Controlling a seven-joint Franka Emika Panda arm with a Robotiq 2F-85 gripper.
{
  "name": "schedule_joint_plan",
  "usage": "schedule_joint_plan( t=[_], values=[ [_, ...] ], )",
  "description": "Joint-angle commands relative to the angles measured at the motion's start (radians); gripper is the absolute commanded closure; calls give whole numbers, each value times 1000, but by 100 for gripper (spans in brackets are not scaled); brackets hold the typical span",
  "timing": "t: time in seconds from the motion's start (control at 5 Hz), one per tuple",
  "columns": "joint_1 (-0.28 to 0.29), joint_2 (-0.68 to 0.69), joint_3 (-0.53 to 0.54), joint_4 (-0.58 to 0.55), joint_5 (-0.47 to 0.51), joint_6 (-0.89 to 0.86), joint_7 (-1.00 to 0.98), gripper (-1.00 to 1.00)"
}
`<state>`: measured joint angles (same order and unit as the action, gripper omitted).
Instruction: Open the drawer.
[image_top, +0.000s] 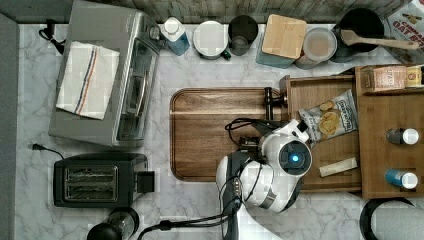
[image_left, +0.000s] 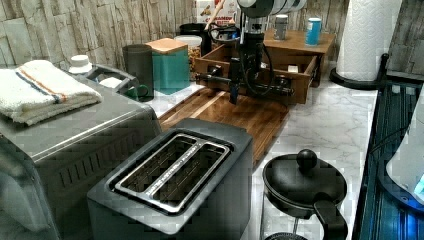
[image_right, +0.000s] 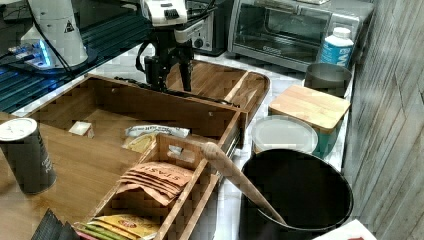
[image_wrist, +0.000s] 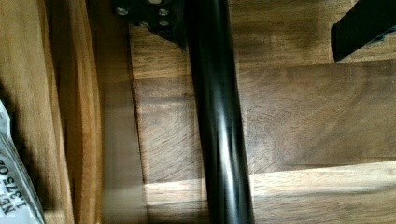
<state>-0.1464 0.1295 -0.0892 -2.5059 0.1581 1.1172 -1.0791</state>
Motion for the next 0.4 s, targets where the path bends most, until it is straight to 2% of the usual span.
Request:
schedule_joint_plan(
  t=[0.2,0.4],
  values=[
    [184,-41,186,15,-15,3,116,-100],
    [182,-41,187,16,-15,3,117,-100]
  ],
)
